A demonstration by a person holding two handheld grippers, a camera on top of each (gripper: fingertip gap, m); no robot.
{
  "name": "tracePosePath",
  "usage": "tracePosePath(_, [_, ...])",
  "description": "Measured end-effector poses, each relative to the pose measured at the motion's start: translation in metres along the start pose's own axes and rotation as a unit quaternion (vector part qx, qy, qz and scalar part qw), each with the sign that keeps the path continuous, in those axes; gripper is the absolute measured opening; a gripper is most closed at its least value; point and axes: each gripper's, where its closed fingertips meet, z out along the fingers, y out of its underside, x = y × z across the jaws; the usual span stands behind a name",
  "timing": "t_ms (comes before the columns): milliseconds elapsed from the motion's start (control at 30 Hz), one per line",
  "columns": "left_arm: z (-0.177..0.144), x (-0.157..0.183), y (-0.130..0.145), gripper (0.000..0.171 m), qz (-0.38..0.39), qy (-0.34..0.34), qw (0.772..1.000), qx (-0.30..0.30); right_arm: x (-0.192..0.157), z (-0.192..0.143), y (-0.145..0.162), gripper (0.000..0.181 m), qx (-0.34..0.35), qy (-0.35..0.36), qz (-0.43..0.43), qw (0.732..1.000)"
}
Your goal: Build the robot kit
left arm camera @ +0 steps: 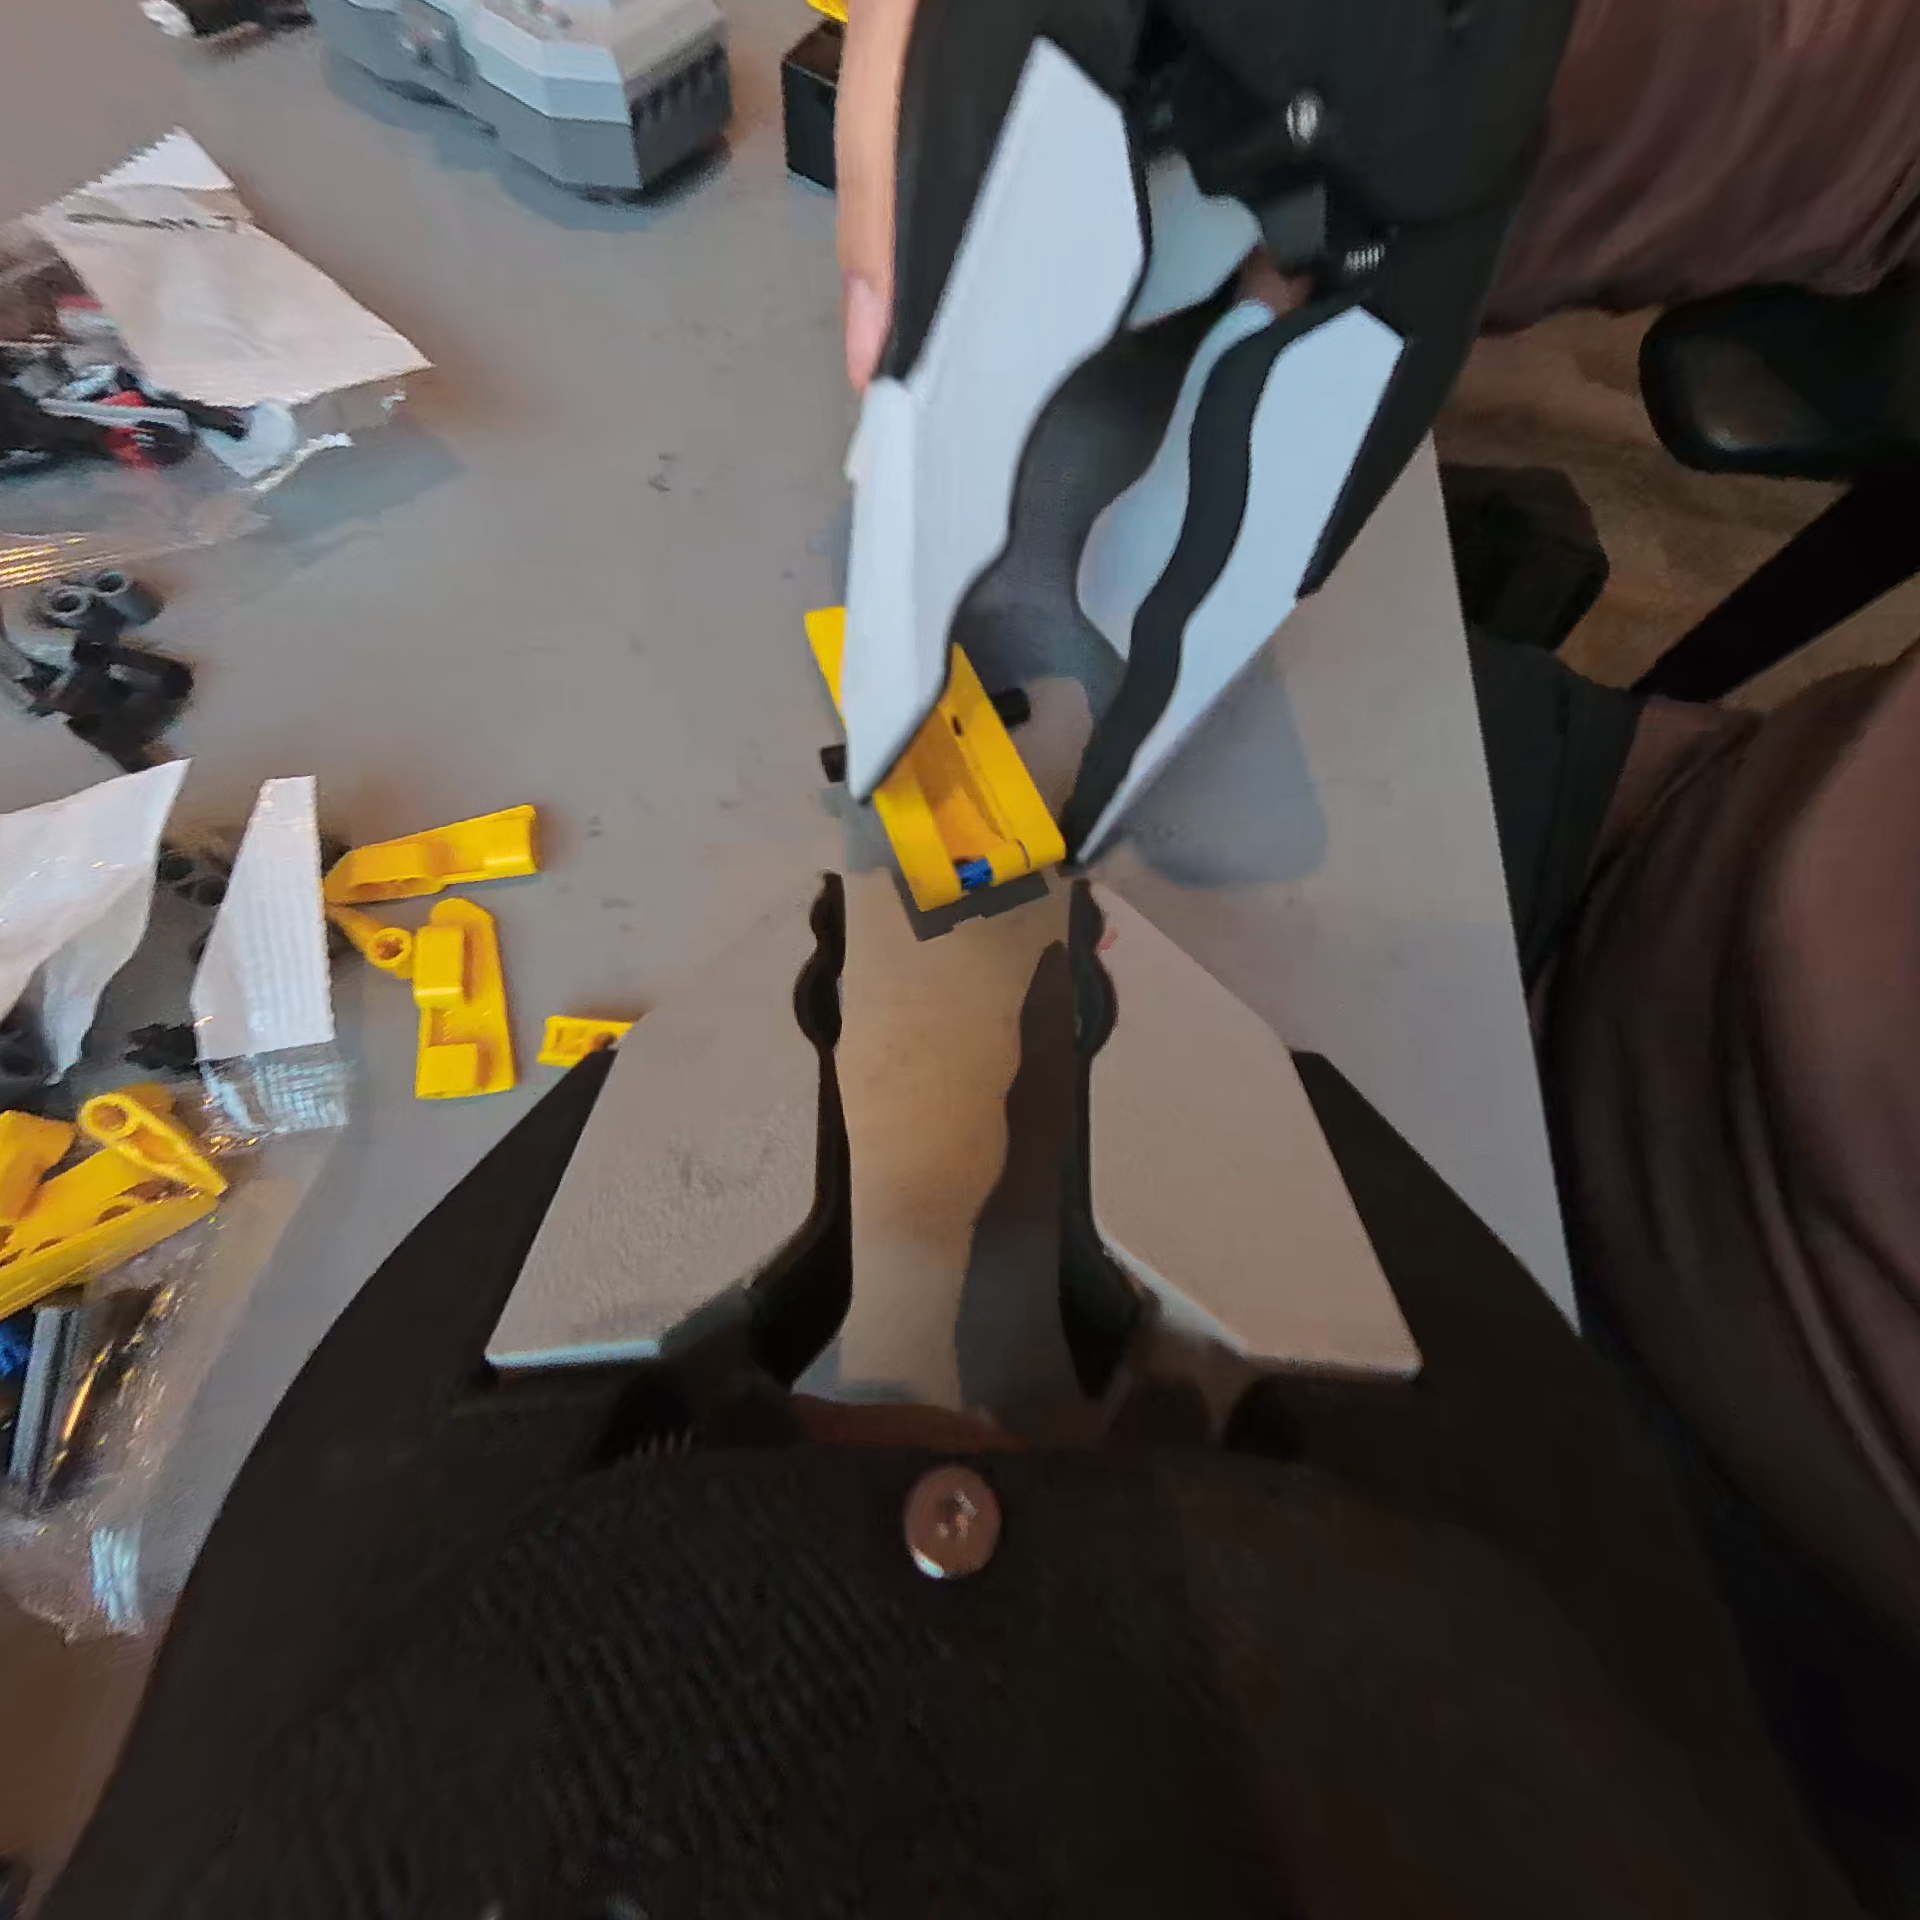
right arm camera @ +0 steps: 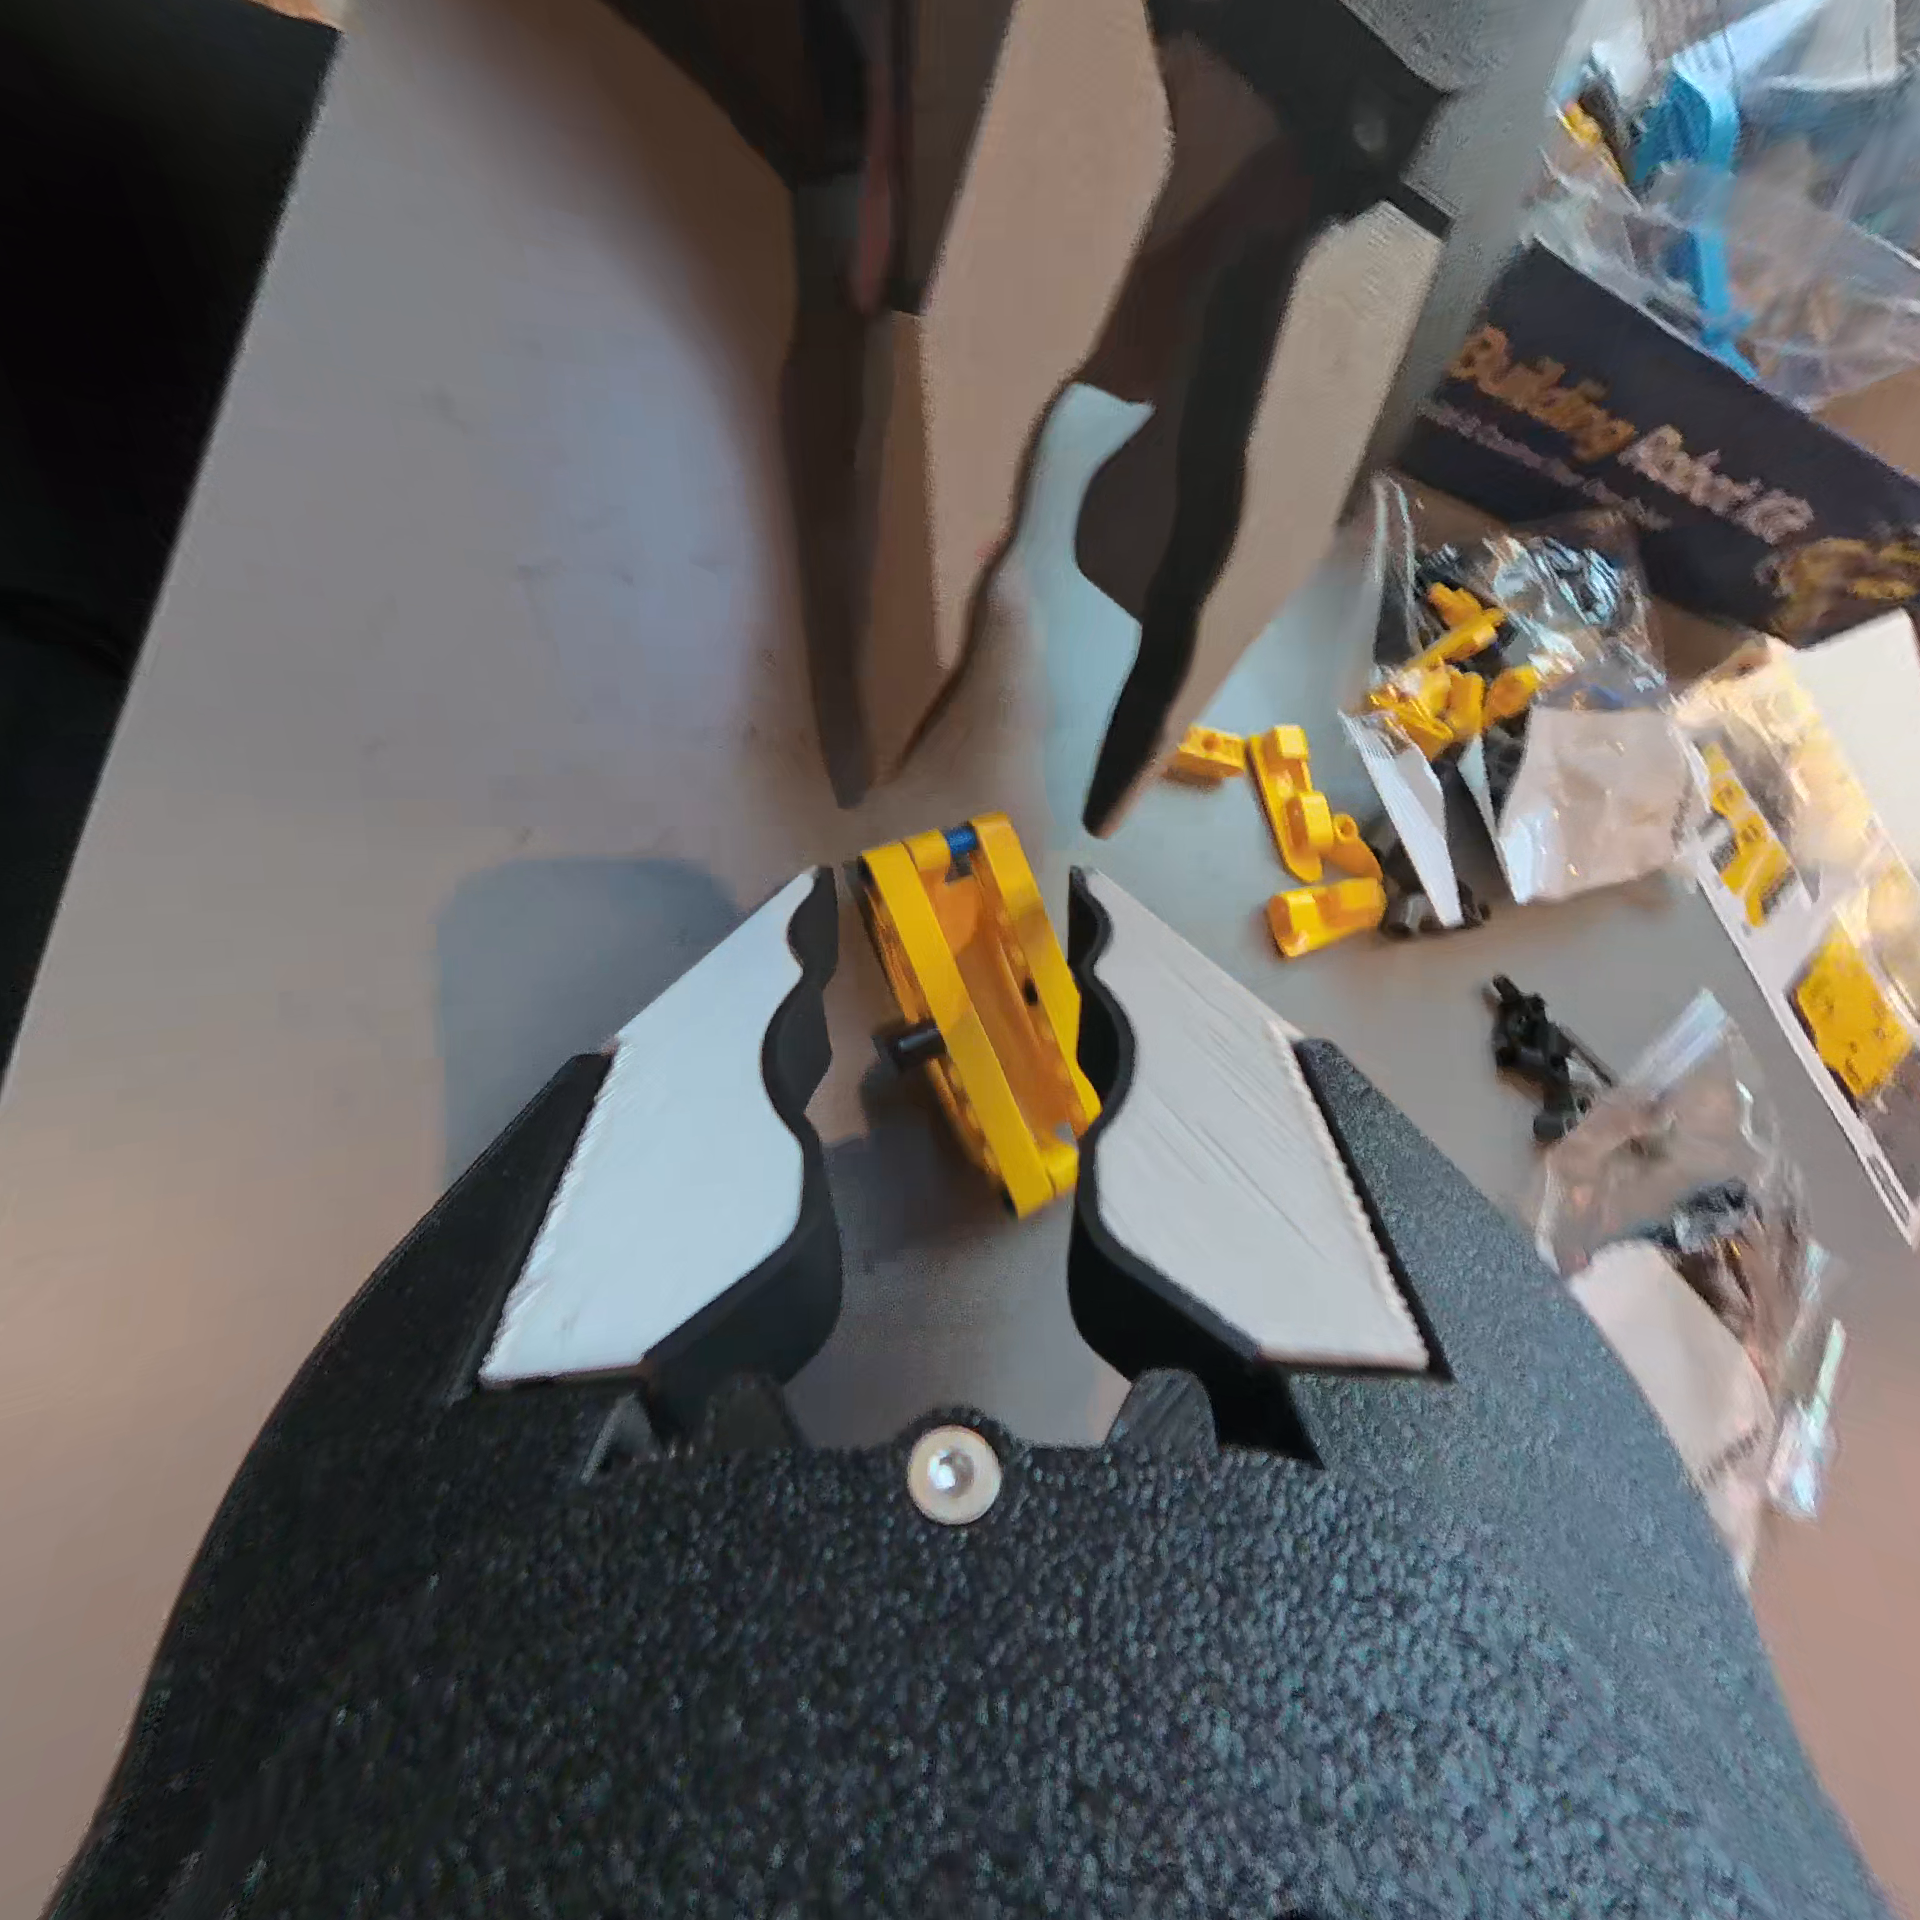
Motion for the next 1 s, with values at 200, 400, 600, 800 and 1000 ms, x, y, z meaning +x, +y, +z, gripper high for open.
tracePosePath(200, [0.012,0.041,0.003,0.029,0.054,0.039,0.997,-0.027,-0.006,-0.033,0.019,0.041,-0.046,0.062,0.104,0.992])
tracePosePath(400, [0.009,0.008,-0.012,0.041,0.185,-0.155,0.97,-0.007,-0.028,-0.059,0.034,0.026,-0.014,0.054,0.2,0.978])
tracePosePath(600, [0.025,0.006,-0.018,0.047,0.331,-0.213,0.918,-0.05,-0.024,-0.054,0.045,0.009,-0.016,0.028,0.237,0.971])
tracePosePath(800, [0.027,0.003,-0.021,0.067,0.273,-0.168,0.945,-0.059,-0.025,-0.049,0.043,0.049,-0.024,0.022,0.299,0.954])
tracePosePath(1000, [0.021,-0.009,-0.012,0.082,0.219,-0.106,0.967,-0.079,-0.019,-0.039,0.031,0.06,-0.023,0.085,0.325,0.941])
